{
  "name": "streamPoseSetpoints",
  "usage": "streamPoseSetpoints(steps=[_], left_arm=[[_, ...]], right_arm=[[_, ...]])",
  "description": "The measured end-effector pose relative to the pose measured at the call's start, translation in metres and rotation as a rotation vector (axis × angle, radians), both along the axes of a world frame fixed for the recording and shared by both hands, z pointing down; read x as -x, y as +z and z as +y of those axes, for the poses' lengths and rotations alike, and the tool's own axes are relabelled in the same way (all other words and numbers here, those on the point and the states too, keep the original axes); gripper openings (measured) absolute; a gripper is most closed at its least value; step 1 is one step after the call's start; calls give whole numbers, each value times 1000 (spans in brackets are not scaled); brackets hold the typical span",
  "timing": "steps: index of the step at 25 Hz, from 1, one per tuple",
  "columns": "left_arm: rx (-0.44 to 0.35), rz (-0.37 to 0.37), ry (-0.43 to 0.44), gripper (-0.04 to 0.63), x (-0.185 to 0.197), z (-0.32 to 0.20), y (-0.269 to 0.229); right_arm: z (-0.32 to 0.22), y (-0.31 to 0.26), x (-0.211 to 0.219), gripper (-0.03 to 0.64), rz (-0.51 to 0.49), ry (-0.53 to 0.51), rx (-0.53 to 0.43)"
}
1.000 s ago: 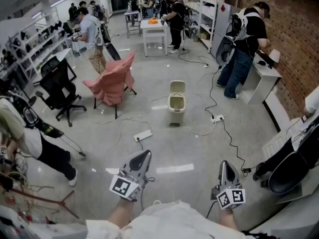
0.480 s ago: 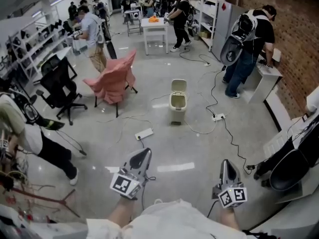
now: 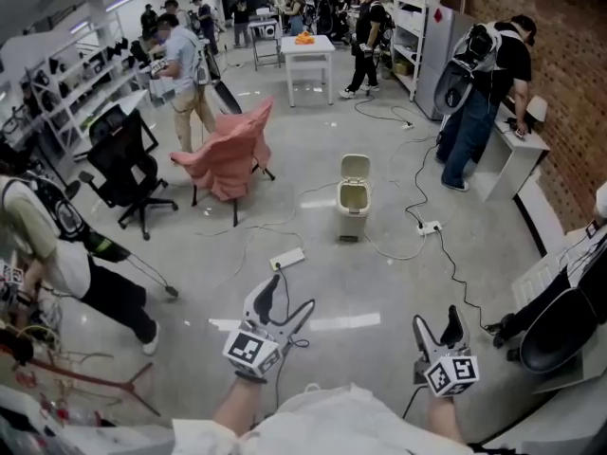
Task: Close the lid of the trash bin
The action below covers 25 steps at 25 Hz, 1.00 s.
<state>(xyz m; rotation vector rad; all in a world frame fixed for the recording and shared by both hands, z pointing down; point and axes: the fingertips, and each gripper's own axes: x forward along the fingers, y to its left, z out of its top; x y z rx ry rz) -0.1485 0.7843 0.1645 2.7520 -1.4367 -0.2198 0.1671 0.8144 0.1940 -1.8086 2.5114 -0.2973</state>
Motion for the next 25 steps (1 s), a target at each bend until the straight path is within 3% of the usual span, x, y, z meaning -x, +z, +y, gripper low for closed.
streamPoseSetpoints(steps=[4, 9, 25], left_arm=[[18, -4, -14, 410, 10, -8, 8], [46, -2, 10, 420, 26, -12, 16], [63, -4, 49, 420, 20, -55, 23]], right_arm=[[-7, 5, 8, 485, 11, 10, 13], [-11, 10, 29, 523, 23, 1, 27], [-50, 29, 50, 541, 0, -41, 73]])
